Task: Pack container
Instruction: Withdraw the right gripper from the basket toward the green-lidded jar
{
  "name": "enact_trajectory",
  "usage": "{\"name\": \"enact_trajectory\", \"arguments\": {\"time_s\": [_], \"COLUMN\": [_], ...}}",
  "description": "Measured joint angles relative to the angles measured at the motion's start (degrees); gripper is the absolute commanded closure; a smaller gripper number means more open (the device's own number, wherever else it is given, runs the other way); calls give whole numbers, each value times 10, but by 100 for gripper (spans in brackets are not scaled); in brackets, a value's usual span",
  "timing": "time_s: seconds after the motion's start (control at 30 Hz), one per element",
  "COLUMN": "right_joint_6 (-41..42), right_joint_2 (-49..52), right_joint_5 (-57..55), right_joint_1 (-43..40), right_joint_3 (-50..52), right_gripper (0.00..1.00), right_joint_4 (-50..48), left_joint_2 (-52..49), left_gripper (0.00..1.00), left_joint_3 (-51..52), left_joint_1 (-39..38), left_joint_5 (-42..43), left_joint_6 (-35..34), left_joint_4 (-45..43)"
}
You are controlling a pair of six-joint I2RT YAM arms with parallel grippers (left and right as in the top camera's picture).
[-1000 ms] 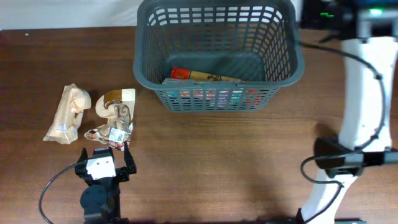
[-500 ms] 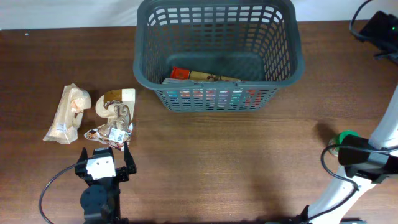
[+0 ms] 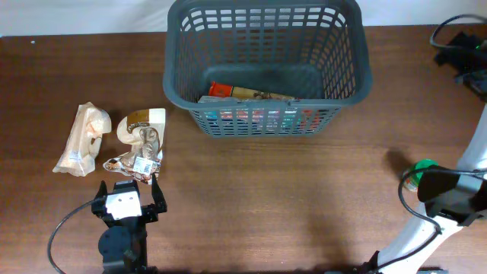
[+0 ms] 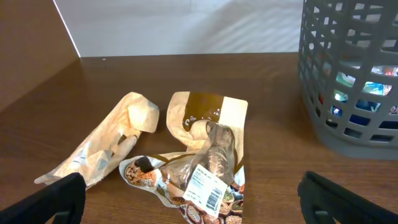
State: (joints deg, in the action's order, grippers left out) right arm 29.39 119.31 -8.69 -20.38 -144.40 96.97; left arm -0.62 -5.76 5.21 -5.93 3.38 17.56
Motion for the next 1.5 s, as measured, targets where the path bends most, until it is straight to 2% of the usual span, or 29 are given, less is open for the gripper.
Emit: {"name": "enact_trajectory", "arguments": {"time_s": [0.23,0.53,0.87,1.23,1.5], "right_joint_6": [64,116,148,186,202], "right_joint_2": [0,0,-5,-137,-149], "right_joint_5": [-30,-41,-43,-53,-68], "right_joint_1": [-17,-101,-117,-117,-117], "right_joint_3": [62,138,144,147,153], "right_gripper": [1,1,1,1,1], "right_joint_4": [0,0,0,0,-3], "left_joint_2": [0,0,0,0,0], "left_gripper": [1,1,1,1,1], "left_joint_3": [0,0,0,0,0], "left_joint_1": [0,0,0,0,0], "left_joint_5": [0,0,0,0,0], "left_joint_6": [0,0,0,0,0], "left_joint_4": [0,0,0,0,0]}}
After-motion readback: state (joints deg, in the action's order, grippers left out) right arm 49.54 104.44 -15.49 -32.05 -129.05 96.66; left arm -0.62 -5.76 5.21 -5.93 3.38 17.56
